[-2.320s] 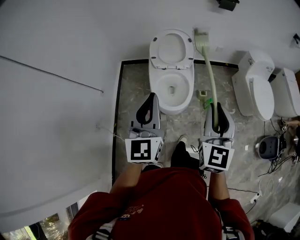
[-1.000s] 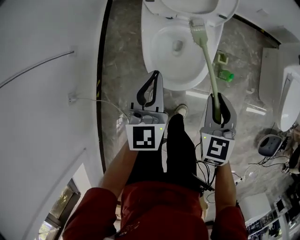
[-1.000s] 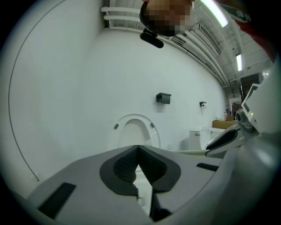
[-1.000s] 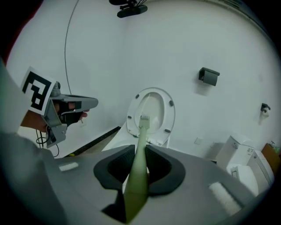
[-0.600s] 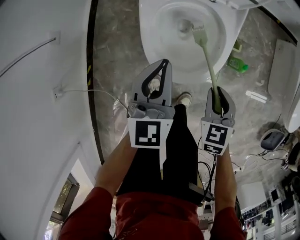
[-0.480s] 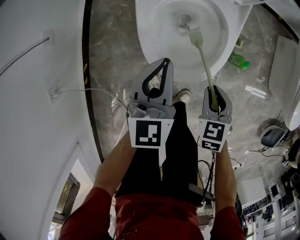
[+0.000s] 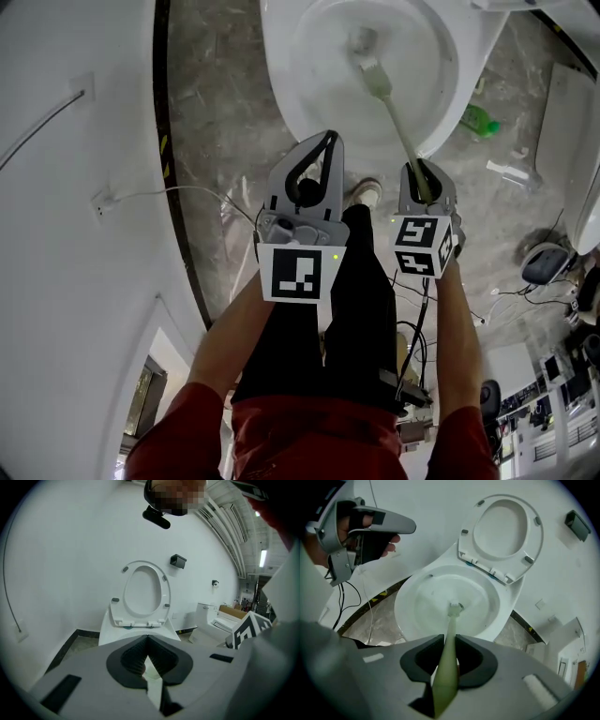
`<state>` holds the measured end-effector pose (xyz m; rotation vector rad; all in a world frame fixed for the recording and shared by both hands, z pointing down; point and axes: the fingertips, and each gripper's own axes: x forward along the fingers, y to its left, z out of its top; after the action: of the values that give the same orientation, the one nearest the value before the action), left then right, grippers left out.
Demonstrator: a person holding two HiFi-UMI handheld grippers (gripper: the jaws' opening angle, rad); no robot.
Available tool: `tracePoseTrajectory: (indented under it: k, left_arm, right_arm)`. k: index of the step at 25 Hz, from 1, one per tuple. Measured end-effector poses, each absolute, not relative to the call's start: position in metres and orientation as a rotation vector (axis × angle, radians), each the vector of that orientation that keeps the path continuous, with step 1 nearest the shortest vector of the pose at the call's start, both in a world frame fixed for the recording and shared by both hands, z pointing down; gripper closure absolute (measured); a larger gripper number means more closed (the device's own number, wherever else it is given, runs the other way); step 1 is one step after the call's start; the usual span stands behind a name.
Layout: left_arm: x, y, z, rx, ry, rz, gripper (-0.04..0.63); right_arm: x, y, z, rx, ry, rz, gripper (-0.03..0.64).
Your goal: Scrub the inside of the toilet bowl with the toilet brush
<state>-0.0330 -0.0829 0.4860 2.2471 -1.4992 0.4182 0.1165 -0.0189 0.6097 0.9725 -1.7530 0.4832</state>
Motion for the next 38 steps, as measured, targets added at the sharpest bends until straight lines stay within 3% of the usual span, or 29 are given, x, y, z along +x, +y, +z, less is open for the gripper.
tracePoseTrajectory:
  k: [21,29,38]
  left_arm:
    - [-0.034,-0.098,0.481,2.266,-1.496,0.414,0.589]
    - [-0.027,-0.097,0.479,2.255,-1.504,0.394,0.589]
    - [-0.029,-0.093,0.479,2.241,-1.515,0.427,0.589]
  right_arm:
    - [0.140,-0.143,0.633,0.731,-1.685,0.221,0.529]
    - [0.144,-0.072,0.646,0.857,-1.637,0.543,0.528]
    - [0.098,-0.012,0.644,1.045,-1.626,1.077,0.528]
